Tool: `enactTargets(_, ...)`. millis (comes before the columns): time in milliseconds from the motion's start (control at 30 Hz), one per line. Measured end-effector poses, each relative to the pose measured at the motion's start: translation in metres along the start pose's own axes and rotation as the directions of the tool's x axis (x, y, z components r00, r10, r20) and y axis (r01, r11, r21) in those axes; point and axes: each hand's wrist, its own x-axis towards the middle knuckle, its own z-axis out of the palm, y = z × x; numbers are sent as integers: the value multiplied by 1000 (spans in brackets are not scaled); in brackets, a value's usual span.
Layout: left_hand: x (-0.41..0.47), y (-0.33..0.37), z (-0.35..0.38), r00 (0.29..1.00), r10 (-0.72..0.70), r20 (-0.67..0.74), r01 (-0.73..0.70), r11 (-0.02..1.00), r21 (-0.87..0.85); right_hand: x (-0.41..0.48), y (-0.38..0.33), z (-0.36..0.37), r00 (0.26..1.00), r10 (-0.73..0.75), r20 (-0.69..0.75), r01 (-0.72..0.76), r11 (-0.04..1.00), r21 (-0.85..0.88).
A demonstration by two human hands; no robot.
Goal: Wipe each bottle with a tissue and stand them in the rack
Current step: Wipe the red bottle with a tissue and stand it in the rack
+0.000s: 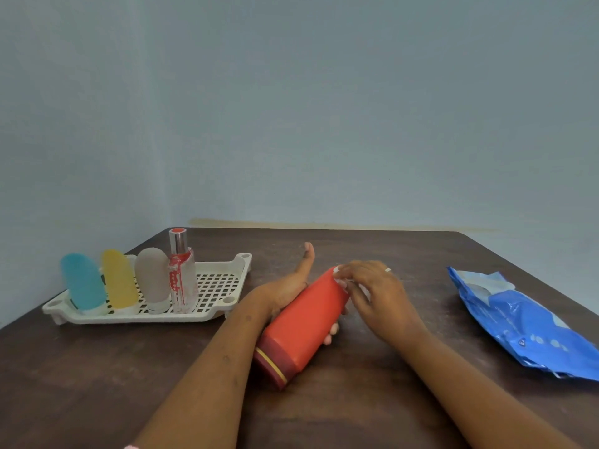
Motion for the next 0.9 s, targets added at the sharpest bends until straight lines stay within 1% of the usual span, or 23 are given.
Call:
enactTargets(33, -3, 2, 4, 1000, -2, 12, 2, 1000, 6, 0, 2, -1, 999, 32, -10, -32, 999, -23)
enactTargets(67, -4, 3, 7, 1000, 2, -8, -2, 999, 48, 1, 3, -2, 998, 58, -16, -59, 997, -40)
enactTargets(133, -6, 6, 10, 995, 17, -102, -8, 996, 86, 2, 6, -2, 996, 84, -14, -85, 995, -56)
enactTargets(200, -5, 6, 9, 987, 26, -160, -10, 995, 99, 2, 5, -2, 996, 86, -8, -86, 994, -67)
enactTargets(300, -8, 9, 12, 987, 19, -158, -2, 994, 106, 2, 2, -1, 995, 98, -4, -98, 994, -49)
enactTargets(367, -10, 11, 17, 991, 12, -137, 5, 992, 125, 2, -4, 1, 998, 66, 2, -66, 998, -25)
enactTargets(467, -11, 16, 22, 989, 49, -139, -28, 989, 148, 2, -13, 3, 998, -54, 28, 55, 998, -24)
enactTargets(600, -11, 19, 25, 978, 76, -193, -30, 973, 230, 3, -17, 2, 995, -90, 37, 91, 995, -28)
enactTargets(767, -12, 19, 26, 989, 62, -133, -31, 974, 225, 6, -12, 1, 998, -65, 27, 67, 994, -91)
enactTargets(833, -14, 19, 27, 996, 50, -76, -34, 977, 209, 8, -6, 2, 1000, 16, 6, -16, 999, -52)
enactTargets(900, -15, 18, 25, 1000, 17, -23, -12, 983, 181, 8, -1, 2, 993, 120, -18, -120, 992, 32)
